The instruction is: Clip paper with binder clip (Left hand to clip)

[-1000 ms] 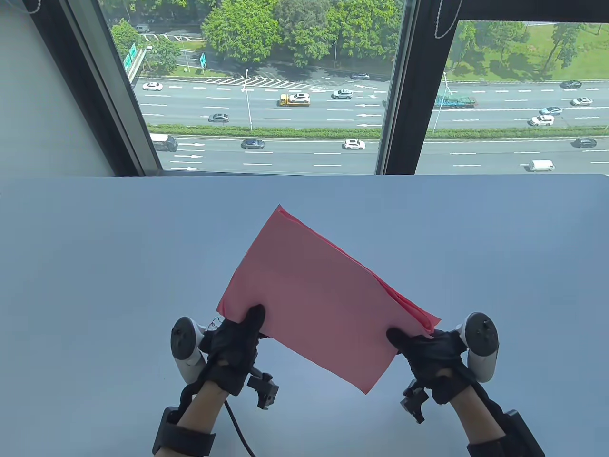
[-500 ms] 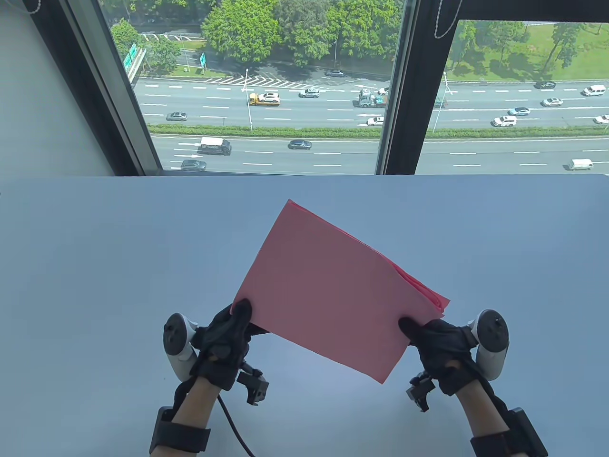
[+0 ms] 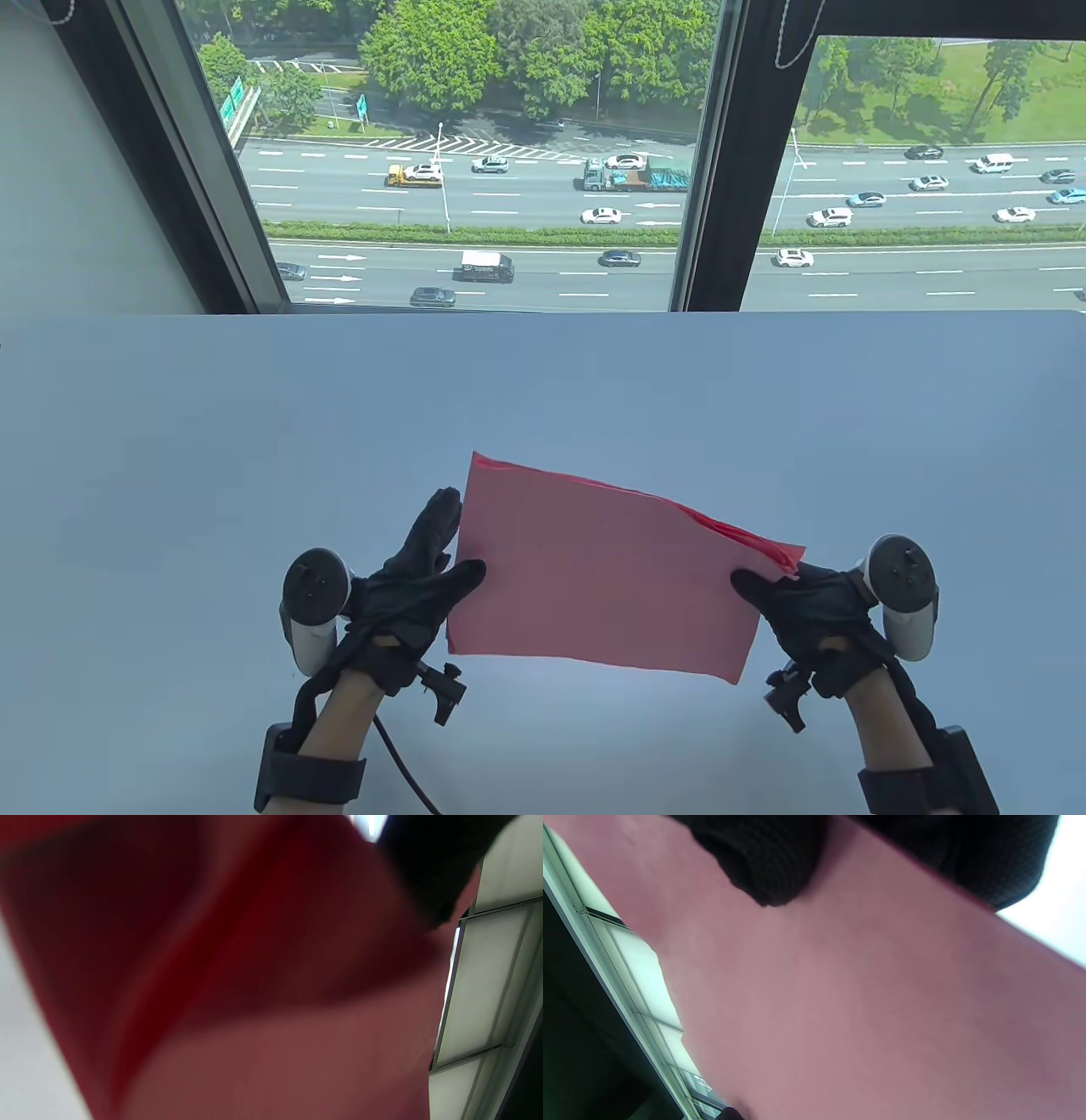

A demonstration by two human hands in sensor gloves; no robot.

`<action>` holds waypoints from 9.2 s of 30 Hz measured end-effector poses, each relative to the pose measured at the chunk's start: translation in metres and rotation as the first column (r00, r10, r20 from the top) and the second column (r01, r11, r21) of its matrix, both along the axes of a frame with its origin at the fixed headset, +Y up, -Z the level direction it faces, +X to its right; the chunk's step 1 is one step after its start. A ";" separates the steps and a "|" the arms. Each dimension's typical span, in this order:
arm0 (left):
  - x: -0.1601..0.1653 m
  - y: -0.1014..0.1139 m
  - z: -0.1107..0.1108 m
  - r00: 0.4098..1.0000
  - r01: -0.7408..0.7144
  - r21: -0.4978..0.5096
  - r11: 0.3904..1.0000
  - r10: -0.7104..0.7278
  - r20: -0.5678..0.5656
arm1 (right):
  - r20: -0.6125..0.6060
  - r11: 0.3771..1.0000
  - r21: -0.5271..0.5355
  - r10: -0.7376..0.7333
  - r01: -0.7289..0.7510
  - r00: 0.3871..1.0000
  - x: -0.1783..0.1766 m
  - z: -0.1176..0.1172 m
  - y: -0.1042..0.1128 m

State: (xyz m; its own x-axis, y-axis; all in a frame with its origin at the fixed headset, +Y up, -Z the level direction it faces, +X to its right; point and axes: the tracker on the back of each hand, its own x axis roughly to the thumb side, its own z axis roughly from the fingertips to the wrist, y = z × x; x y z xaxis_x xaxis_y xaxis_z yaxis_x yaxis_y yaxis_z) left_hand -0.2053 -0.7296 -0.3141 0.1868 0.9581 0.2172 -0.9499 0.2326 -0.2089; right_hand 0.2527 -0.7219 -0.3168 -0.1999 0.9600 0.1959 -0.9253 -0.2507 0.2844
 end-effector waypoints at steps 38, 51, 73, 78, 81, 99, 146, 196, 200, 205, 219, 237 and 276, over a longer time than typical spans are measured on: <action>0.035 -0.012 0.004 0.967 0.214 0.097 0.972 -0.225 0.121 | 0.112 0.947 0.236 0.194 -0.216 0.975 -0.028 0.012 -0.003; 0.037 -0.020 0.003 0.946 0.274 0.086 0.958 -0.285 0.154 | 0.021 0.941 0.147 0.305 -0.304 0.952 -0.036 0.008 -0.017; 0.026 -0.020 -0.004 0.892 0.149 -0.185 0.971 -0.051 0.450 | -0.236 0.983 -0.185 -0.044 0.000 0.971 -0.006 -0.007 -0.022; 0.032 -0.023 -0.003 0.863 0.169 -0.211 0.963 -0.041 0.504 | -0.187 0.984 -0.180 -0.026 -0.008 0.982 -0.003 -0.009 -0.026; 0.032 -0.020 -0.004 0.888 0.141 -0.189 0.972 -0.039 0.458 | -0.116 0.985 -0.171 -0.020 -0.001 0.993 -0.002 -0.010 -0.028; 0.016 -0.012 -0.005 0.963 -0.133 -0.114 0.984 0.156 0.220 | 0.004 0.978 -0.206 -0.013 0.014 1.000 0.004 -0.008 -0.041; 0.080 -0.020 0.027 0.945 -0.092 -0.080 0.993 0.113 0.309 | -0.024 0.998 -0.038 -0.050 0.049 0.998 -0.067 0.019 -0.024; -0.049 -0.004 -0.017 0.349 0.860 -0.281 0.425 -0.893 -0.285 | 0.050 0.931 -0.249 0.287 -0.266 0.957 -0.015 -0.004 -0.033; -0.043 -0.002 -0.018 0.291 0.880 -0.283 0.381 -0.904 -0.312 | 0.055 0.930 -0.251 0.292 -0.270 0.955 -0.014 -0.004 -0.033; -0.038 -0.007 -0.020 0.306 0.885 -0.264 0.384 -0.906 -0.292 | 0.062 0.928 -0.248 0.301 -0.277 0.952 -0.014 -0.004 -0.033; -0.052 -0.019 -0.018 0.643 0.662 -0.331 0.673 -0.736 -0.211 | 0.068 0.945 -0.229 0.256 -0.235 0.964 -0.010 -0.005 -0.032; -0.036 -0.026 -0.022 0.989 0.145 -0.092 0.985 -0.148 -0.027 | 0.051 0.973 -0.155 0.179 -0.169 0.983 -0.008 -0.004 -0.025; -0.015 -0.040 -0.022 0.985 -0.071 -0.209 0.975 0.101 0.138 | -0.107 0.981 -0.101 0.157 -0.168 0.982 -0.025 -0.001 -0.025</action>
